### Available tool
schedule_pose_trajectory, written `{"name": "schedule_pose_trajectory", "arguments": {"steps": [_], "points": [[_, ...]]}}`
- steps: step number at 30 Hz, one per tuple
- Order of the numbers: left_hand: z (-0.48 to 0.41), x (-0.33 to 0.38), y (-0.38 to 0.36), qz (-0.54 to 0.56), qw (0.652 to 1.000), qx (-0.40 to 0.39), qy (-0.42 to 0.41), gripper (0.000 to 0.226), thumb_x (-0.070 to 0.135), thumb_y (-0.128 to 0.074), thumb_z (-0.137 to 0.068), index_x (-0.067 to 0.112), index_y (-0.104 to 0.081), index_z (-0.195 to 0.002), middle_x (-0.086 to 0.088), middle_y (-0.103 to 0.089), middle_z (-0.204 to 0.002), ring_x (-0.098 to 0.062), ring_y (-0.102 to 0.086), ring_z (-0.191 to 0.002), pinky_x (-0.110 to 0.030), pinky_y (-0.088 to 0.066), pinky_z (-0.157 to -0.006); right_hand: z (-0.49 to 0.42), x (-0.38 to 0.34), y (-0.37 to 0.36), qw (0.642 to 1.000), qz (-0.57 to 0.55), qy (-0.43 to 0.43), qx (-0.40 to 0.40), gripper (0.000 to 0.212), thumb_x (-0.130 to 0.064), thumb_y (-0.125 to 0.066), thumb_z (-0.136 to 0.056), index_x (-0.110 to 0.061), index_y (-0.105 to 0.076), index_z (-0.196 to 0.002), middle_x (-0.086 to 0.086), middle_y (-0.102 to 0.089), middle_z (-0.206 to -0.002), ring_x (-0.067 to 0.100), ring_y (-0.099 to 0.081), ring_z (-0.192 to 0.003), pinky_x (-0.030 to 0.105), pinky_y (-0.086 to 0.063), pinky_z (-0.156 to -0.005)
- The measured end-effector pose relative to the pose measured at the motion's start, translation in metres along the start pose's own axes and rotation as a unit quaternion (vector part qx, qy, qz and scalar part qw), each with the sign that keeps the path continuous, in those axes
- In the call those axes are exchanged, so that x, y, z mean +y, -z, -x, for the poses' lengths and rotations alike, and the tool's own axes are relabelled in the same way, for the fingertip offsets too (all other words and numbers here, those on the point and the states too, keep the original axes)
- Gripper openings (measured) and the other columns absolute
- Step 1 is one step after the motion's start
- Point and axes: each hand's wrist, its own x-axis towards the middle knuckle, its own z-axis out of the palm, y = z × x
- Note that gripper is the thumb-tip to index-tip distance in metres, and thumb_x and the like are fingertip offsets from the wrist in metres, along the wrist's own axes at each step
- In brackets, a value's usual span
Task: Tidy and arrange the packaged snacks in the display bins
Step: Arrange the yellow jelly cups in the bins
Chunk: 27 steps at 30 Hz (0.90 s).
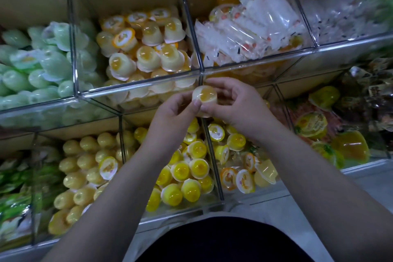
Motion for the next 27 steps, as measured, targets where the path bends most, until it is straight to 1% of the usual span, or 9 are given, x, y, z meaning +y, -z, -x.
{"name": "schedule_pose_trajectory", "arguments": {"steps": [5, 8, 14, 16, 18, 20, 23, 25, 27], "points": [[-0.003, 0.021, 0.020, 0.003, 0.999, 0.003, -0.041, 0.015, 0.018, -0.055, -0.097, 0.023, -0.068, -0.105, 0.005, -0.074, -0.100, -0.012, -0.068, -0.099, -0.033, -0.052, -0.092, -0.008, -0.022, -0.015, 0.999, -0.028, 0.024, 0.014, 0.038, -0.007, -0.081, -0.074, -0.026, -0.063, -0.102, -0.003, -0.072, -0.098, 0.007, -0.069, -0.093, 0.026, -0.057, -0.081], [-0.007, 0.030, 0.033, -0.005, 0.998, 0.004, -0.067, 0.018, 0.020, -0.057, -0.097, 0.018, -0.067, -0.111, 0.003, -0.073, -0.104, -0.013, -0.068, -0.100, -0.030, -0.052, -0.090, -0.014, -0.034, -0.024, 0.998, -0.031, 0.045, 0.021, 0.038, -0.008, -0.080, -0.076, -0.027, -0.064, -0.104, -0.005, -0.073, -0.099, 0.007, -0.069, -0.097, 0.028, -0.056, -0.085], [-0.017, 0.046, 0.057, -0.006, 0.994, 0.009, -0.110, 0.015, 0.015, -0.055, -0.097, 0.017, -0.066, -0.106, 0.009, -0.071, -0.092, -0.003, -0.066, -0.088, -0.016, -0.049, -0.073, -0.028, -0.055, -0.045, 0.996, -0.030, 0.079, 0.031, 0.043, -0.005, -0.077, -0.078, -0.018, -0.063, -0.117, -0.004, -0.071, -0.108, 0.007, -0.067, -0.103, 0.027, -0.054, -0.091], [-0.020, 0.051, 0.065, -0.018, 0.991, 0.015, -0.129, 0.017, 0.016, -0.055, -0.097, 0.013, -0.066, -0.110, 0.010, -0.071, -0.092, 0.000, -0.066, -0.086, -0.014, -0.048, -0.068, -0.034, -0.061, -0.051, 0.995, -0.022, 0.088, 0.039, 0.045, -0.010, -0.078, -0.077, -0.017, -0.064, -0.119, -0.002, -0.071, -0.111, 0.009, -0.066, -0.107, 0.033, -0.052, -0.097], [-0.025, 0.055, 0.073, -0.026, 0.988, 0.017, -0.149, 0.018, 0.014, -0.056, -0.097, 0.012, -0.066, -0.112, 0.011, -0.071, -0.092, 0.002, -0.065, -0.087, -0.012, -0.048, -0.070, -0.040, -0.065, -0.057, 0.995, -0.003, 0.091, 0.045, 0.049, -0.022, -0.078, -0.075, -0.020, -0.064, -0.122, -0.002, -0.069, -0.116, 0.010, -0.063, -0.112, 0.040, -0.050, -0.100], [-0.031, 0.059, 0.081, -0.031, 0.987, 0.019, -0.158, 0.017, 0.013, -0.056, -0.097, 0.013, -0.066, -0.110, 0.011, -0.071, -0.091, 0.002, -0.065, -0.086, -0.011, -0.047, -0.073, -0.047, -0.069, -0.060, 0.995, 0.017, 0.086, 0.045, 0.052, -0.029, -0.077, -0.076, -0.025, -0.063, -0.126, -0.004, -0.068, -0.119, 0.010, -0.061, -0.115, 0.041, -0.050, -0.100], [-0.041, 0.061, 0.093, -0.037, 0.987, 0.026, -0.157, 0.018, 0.016, -0.058, -0.096, 0.012, -0.067, -0.111, 0.006, -0.072, -0.097, -0.004, -0.066, -0.092, -0.018, -0.049, -0.079, -0.058, -0.075, -0.065, 0.996, 0.026, 0.079, 0.034, 0.049, -0.029, -0.076, -0.081, -0.030, -0.062, -0.127, -0.006, -0.068, -0.117, 0.009, -0.062, -0.112, 0.039, -0.052, -0.098], [-0.048, 0.061, 0.099, -0.044, 0.986, 0.031, -0.161, 0.020, 0.019, -0.059, -0.095, 0.012, -0.067, -0.113, 0.003, -0.072, -0.100, -0.011, -0.067, -0.096, -0.024, -0.051, -0.083, -0.065, -0.078, -0.069, 0.995, 0.039, 0.079, 0.039, 0.049, -0.028, -0.076, -0.082, -0.029, -0.061, -0.128, -0.006, -0.068, -0.116, 0.008, -0.063, -0.110, 0.037, -0.053, -0.097], [-0.054, 0.062, 0.105, -0.056, 0.985, 0.040, -0.159, 0.020, 0.020, -0.060, -0.095, 0.015, -0.068, -0.112, 0.004, -0.073, -0.099, -0.011, -0.067, -0.097, -0.024, -0.052, -0.083, -0.073, -0.080, -0.074, 0.995, 0.053, 0.077, 0.046, 0.049, -0.027, -0.075, -0.083, -0.025, -0.060, -0.130, -0.007, -0.068, -0.115, 0.007, -0.063, -0.108, 0.036, -0.053, -0.096]]}}
